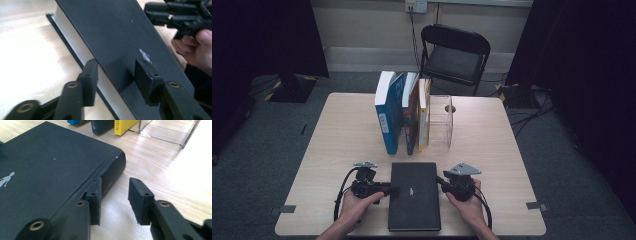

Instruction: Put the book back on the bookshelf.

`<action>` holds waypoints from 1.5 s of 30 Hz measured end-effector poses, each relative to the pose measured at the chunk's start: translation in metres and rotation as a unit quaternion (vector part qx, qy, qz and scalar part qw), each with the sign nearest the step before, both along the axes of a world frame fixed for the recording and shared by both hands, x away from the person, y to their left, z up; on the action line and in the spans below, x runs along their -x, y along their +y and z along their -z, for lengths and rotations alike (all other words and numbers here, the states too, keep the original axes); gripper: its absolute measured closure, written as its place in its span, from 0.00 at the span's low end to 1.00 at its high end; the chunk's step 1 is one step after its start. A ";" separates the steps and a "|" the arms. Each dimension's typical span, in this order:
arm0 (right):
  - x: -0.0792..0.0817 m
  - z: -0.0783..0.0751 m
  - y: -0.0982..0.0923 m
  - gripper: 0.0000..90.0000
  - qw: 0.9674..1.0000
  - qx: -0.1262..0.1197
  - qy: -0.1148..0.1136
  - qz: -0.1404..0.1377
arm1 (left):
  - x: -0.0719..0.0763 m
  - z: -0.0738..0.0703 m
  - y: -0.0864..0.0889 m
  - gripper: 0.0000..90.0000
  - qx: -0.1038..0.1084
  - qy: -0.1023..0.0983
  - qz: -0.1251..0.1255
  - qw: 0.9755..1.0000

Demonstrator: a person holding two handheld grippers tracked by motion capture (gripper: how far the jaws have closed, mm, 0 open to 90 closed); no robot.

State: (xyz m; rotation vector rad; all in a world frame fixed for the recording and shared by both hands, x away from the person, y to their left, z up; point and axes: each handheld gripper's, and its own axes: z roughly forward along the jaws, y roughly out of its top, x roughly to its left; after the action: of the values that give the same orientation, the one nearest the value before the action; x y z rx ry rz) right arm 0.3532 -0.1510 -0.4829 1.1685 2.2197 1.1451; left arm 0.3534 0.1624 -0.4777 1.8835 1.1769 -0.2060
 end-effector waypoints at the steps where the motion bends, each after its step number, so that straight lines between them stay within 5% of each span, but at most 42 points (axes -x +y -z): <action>1: 0.000 0.000 -0.002 0.66 1.000 0.002 0.001 0.001 | 0.000 0.000 -0.001 0.55 -0.002 -0.001 -0.006 1.000; 5: 0.001 0.002 -0.005 0.60 1.000 0.001 0.007 -0.002 | -0.003 0.003 -0.001 0.49 0.021 0.005 -0.029 0.999; 8: 0.002 0.002 -0.006 0.58 1.000 0.000 0.006 0.000 | -0.006 0.006 -0.005 0.49 0.017 0.010 -0.043 0.999; 12: 0.003 0.002 -0.007 0.55 1.000 0.001 0.005 -0.001 | -0.007 0.006 0.002 0.58 0.041 0.026 -0.056 0.997; 14: 0.003 0.001 -0.007 0.54 1.000 0.002 0.006 -0.001 | -0.008 0.007 0.004 0.60 0.064 0.033 -0.057 0.996; 26: 0.005 -0.004 -0.009 0.48 1.000 -0.006 0.004 -0.008 | 0.001 0.003 0.010 0.59 0.114 0.047 -0.047 0.991; 31: 0.007 -0.005 -0.009 0.47 1.000 -0.007 0.002 -0.012 | 0.008 0.005 0.015 0.61 0.120 0.059 -0.030 0.991; 35: 0.008 -0.006 -0.009 0.47 1.000 -0.008 0.001 -0.012 | 0.006 0.007 0.015 0.60 0.136 0.074 -0.035 0.987; 39: 0.007 -0.007 -0.011 0.48 1.000 -0.009 -0.001 -0.007 | 0.000 0.011 0.010 0.58 0.130 0.074 -0.036 0.988; 40: 0.007 -0.008 -0.012 0.48 1.000 -0.010 -0.001 -0.004 | -0.001 0.010 0.007 0.57 0.141 0.087 -0.045 0.985; 42: 0.006 -0.009 -0.016 0.48 1.000 -0.016 0.001 0.002 | -0.004 0.010 0.007 0.58 0.133 0.068 -0.032 0.988; 45: 0.007 -0.009 -0.018 0.48 1.000 -0.015 0.004 0.000 | -0.004 0.007 0.006 0.58 0.131 0.064 -0.032 0.989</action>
State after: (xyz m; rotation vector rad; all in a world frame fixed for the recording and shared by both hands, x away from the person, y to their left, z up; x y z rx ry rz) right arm 0.3462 -0.1686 -0.4739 1.1871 2.2145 1.1788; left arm 0.3571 0.1685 -0.4852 1.6196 1.2311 -0.4306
